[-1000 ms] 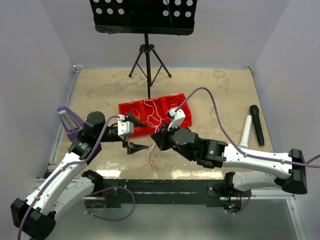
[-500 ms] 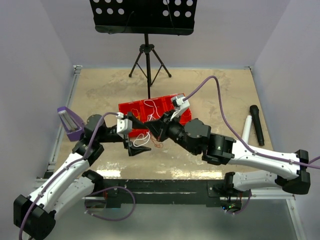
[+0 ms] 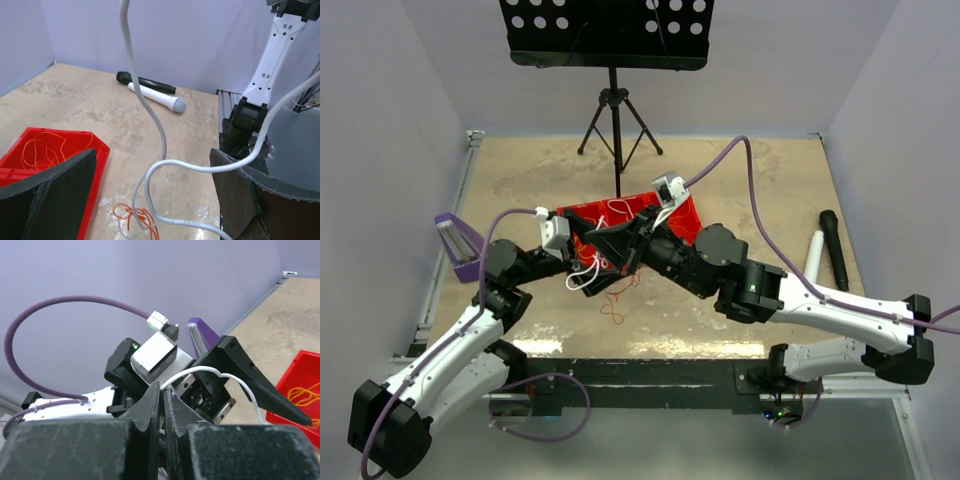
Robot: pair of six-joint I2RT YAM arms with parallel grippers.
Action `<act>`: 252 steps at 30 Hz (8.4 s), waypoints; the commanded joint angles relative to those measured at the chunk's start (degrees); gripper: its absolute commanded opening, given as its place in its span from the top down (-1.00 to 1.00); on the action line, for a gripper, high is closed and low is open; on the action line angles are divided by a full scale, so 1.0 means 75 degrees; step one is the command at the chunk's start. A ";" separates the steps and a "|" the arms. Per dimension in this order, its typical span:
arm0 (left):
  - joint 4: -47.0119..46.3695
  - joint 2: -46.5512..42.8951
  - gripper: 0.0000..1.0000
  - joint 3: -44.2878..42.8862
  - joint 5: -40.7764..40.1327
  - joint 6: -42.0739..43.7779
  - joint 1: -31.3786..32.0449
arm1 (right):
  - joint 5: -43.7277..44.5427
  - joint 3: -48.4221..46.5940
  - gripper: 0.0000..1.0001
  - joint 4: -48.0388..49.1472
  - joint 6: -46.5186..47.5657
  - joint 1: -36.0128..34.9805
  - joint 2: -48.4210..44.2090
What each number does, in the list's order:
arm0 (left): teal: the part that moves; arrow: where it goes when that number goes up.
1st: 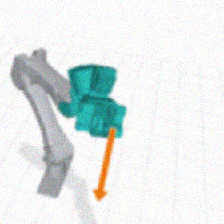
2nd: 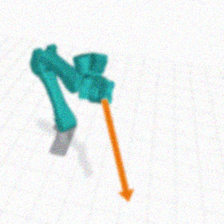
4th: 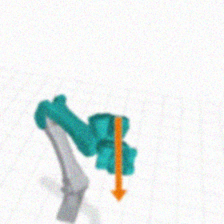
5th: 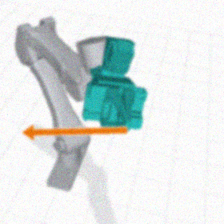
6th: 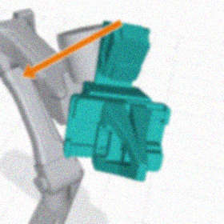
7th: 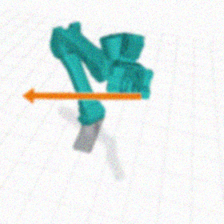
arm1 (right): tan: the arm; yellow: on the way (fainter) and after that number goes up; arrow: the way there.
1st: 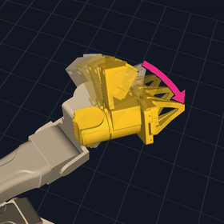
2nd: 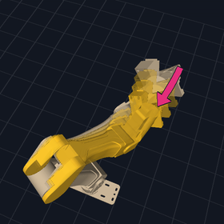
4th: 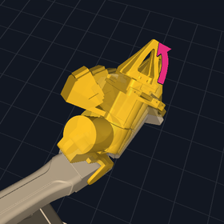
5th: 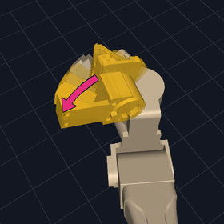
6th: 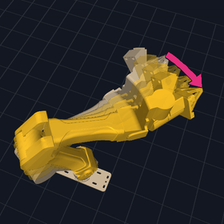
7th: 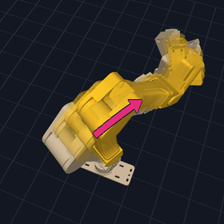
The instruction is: Untangle the cables
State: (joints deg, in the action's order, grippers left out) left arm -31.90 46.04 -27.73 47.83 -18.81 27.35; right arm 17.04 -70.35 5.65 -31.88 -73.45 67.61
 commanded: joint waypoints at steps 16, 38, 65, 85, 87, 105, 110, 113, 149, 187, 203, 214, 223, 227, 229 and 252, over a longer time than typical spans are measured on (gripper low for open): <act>-0.0646 -0.0221 -0.22 0.1025 -0.0085 0.0820 0.0396 | -0.0948 -0.3731 1.00 0.0513 0.1378 0.0008 0.1086; 0.0854 -0.0572 0.69 0.1517 0.0384 0.3630 0.0384 | -0.0304 -0.6651 1.00 -0.0635 0.2656 0.0008 0.1367; 0.4382 -0.0853 -0.94 0.1225 0.0384 0.8860 0.0372 | 0.1466 -0.7835 1.00 -0.1808 0.3652 0.0031 0.2304; 0.4605 -0.1322 -0.78 0.1177 0.0114 0.7898 0.0126 | -0.0267 -0.6218 1.00 -0.0800 0.2528 0.2409 0.3148; 0.4745 -0.1381 -0.75 0.1189 0.0103 0.7980 0.0103 | -0.0489 -0.6137 1.00 -0.0800 0.2411 0.2597 0.3277; 0.4570 -0.1791 -0.75 0.1271 -0.0249 0.7699 -0.0038 | -0.0924 -0.4988 1.00 -0.0015 0.2059 0.3407 0.3618; 0.4628 -0.1850 -0.75 0.1259 -0.0261 0.7699 -0.0108 | -0.0971 -0.4707 1.00 0.0125 0.1977 0.3442 0.3688; 0.4628 -0.1885 -0.75 0.1271 -0.0261 0.7699 -0.0155 | -0.1041 -0.4589 1.00 0.0172 0.1895 0.3488 0.3793; 0.4640 -0.1932 -0.75 0.1353 -0.0108 0.7734 -0.0331 | -0.1369 -0.4565 1.00 0.0313 0.1871 0.3911 0.3278; 0.4769 -0.1909 -0.75 0.1247 -0.0096 0.7840 -0.0354 | -0.0725 -0.1801 1.00 0.0759 0.0922 0.4051 0.3419; 0.4781 -0.1873 -0.75 0.1212 -0.0085 0.7828 -0.0354 | 0.0166 -0.1648 1.00 -0.0495 0.1192 0.4063 0.4062; 0.4851 -0.1862 -0.75 0.1189 -0.0108 0.7875 -0.0366 | 0.0353 -0.1601 1.00 -0.0694 0.1707 0.4016 0.4789; 0.4839 -0.1885 -0.75 0.1224 -0.0097 0.7887 -0.0378 | 0.1021 -0.2221 1.00 -0.1421 0.2387 0.3688 0.5585; 0.4874 -0.1885 -0.74 0.1189 -0.0120 0.7887 -0.0389 | 0.1127 -0.2398 1.00 -0.1644 0.2504 0.3513 0.5949; 0.4921 -0.1885 -0.74 0.1177 -0.0132 0.7922 -0.0389 | 0.1138 -0.2468 1.00 -0.1679 0.2540 0.3430 0.6101; 0.5039 -0.1920 -0.72 0.1165 -0.0085 0.7980 -0.0413 | 0.1115 -0.2643 1.00 -0.2007 0.2504 0.3371 0.7379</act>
State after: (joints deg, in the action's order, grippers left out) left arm 5.69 31.97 -17.89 45.82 40.12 24.75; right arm 23.53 -87.22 -9.13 -13.82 -48.31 122.13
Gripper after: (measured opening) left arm 0.859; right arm 0.051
